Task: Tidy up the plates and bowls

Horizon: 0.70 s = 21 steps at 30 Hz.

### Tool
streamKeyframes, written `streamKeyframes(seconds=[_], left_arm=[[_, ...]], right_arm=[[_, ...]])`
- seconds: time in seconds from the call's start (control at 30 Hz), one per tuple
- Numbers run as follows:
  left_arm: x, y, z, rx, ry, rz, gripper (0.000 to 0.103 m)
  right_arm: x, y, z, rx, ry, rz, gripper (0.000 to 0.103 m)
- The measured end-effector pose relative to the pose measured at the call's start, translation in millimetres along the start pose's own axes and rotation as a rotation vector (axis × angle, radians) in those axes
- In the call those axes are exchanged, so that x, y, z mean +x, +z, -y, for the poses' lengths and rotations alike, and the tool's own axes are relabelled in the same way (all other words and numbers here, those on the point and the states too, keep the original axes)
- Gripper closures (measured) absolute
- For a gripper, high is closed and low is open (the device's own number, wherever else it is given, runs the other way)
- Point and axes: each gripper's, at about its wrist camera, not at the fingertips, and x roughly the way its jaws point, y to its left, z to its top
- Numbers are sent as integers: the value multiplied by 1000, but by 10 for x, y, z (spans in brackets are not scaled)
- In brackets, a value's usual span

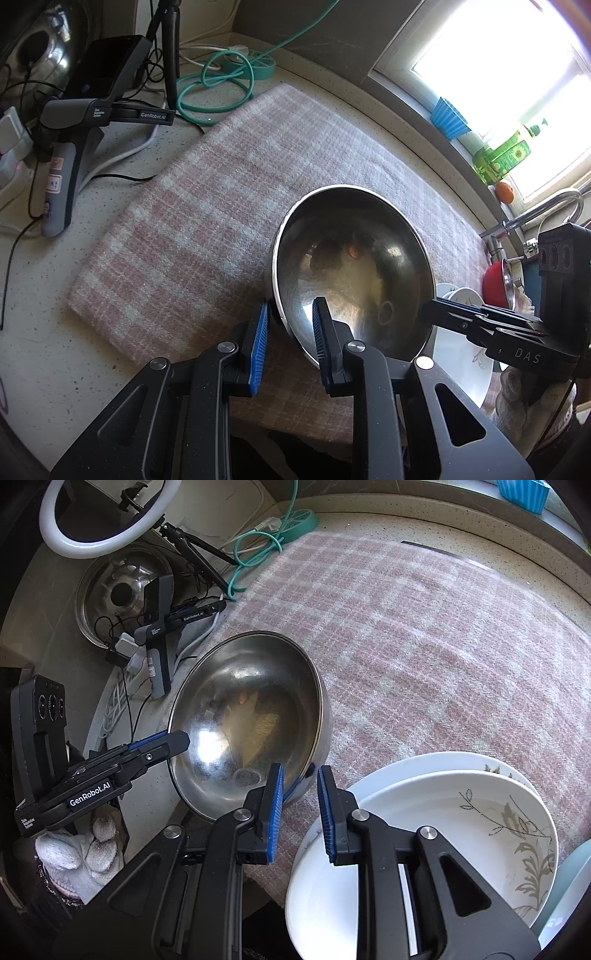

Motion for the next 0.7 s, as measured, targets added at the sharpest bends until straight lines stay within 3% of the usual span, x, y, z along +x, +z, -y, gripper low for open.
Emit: streamKeyframes(seconds=[0.2, 0.4, 0.7], left_arm=[[-44, 22, 5, 0, 15, 12, 81], [-183, 96, 14, -12, 13, 56, 81], [-387, 214, 278, 6, -51, 124, 81]], right_arm=[[-119, -23, 32, 3, -6, 32, 70], [-390, -82, 28, 6, 31, 97, 70], [-1016, -337, 164, -1, -31, 238, 70]])
